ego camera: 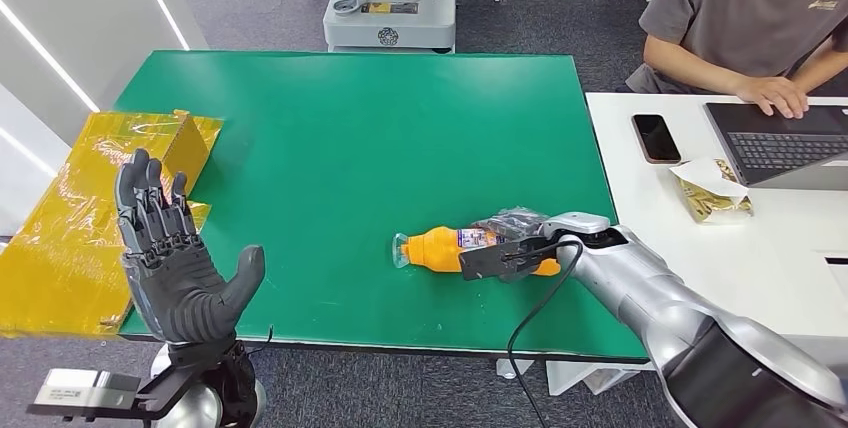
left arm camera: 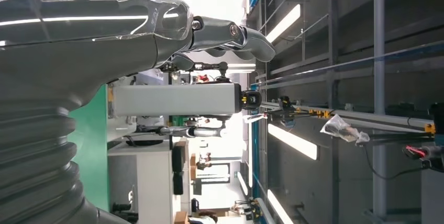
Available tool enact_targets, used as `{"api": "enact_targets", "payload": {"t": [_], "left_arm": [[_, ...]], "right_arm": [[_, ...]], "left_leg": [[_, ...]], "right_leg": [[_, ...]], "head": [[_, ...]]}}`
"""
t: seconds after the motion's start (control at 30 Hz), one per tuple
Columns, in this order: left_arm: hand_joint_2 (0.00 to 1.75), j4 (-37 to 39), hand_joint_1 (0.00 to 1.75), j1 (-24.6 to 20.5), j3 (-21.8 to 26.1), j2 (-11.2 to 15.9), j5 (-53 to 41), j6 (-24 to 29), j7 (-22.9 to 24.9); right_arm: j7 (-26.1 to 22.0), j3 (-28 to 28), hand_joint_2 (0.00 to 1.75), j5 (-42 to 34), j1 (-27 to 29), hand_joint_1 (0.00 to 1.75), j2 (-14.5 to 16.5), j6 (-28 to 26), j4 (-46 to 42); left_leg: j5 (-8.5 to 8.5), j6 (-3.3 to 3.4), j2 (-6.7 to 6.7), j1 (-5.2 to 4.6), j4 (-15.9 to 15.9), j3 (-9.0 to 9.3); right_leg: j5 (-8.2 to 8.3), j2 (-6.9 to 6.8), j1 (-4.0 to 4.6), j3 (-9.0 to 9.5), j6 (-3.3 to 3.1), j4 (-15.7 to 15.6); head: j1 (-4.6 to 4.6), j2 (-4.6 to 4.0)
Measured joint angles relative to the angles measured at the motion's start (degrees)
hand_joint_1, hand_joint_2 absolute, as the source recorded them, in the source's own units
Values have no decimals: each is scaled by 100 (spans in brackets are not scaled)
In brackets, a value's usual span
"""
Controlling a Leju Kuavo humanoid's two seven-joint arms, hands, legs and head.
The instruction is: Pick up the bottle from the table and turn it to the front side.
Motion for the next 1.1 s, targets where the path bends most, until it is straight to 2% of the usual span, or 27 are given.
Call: {"api": "enact_targets", "payload": {"t": [0.2, 0.47, 0.6, 0.8, 1.0, 1.1], "left_arm": [[175, 0, 0, 1, 7, 0, 1, 0, 0], [175, 0, 0, 16, 69, -1, -18, 15, 0], [175, 0, 0, 22, 83, 0, -40, 68, 0], [175, 13, 0, 16, 83, -2, -43, 112, 0], [175, 142, 0, 1, 86, -37, 9, 68, 0], [175, 273, 0, -21, 87, -57, 43, 21, 0]], "right_arm": [[-2, 0, 175, -7, 9, 175, 13, -118, 11], [-122, -116, 175, -269, 125, 175, 75, -892, 0], [-183, -417, 175, -544, 293, 175, 139, -1715, -128], [-252, -1161, 175, -899, 632, 175, 262, -3166, -547], [-795, -1915, 175, -1040, 1143, 175, 287, -4584, -1213], [-1010, -2222, 175, -1033, 1410, 175, 300, -5035, -1605]], "left_leg": [[0, 0, 0, 0, 0, -2], [0, 0, -1, 0, 0, -7], [0, 0, -1, 0, -1, -11], [0, 0, -1, 0, -1, -14], [-1, 0, -2, 0, -1, -15], [-3, -1, -1, 0, -1, -16]], "right_leg": [[0, 0, 0, -1, 0, 0], [0, -1, 0, -5, 0, 1], [0, -1, 0, -10, 0, 1], [-1, -1, 0, -14, 1, 0], [-2, -1, 0, -15, 2, -1], [-2, 0, 0, -16, 2, -1]], "head": [[-1, 0], [0, 0], [1, 0], [0, 0], [1, 0], [-1, 0]]}}
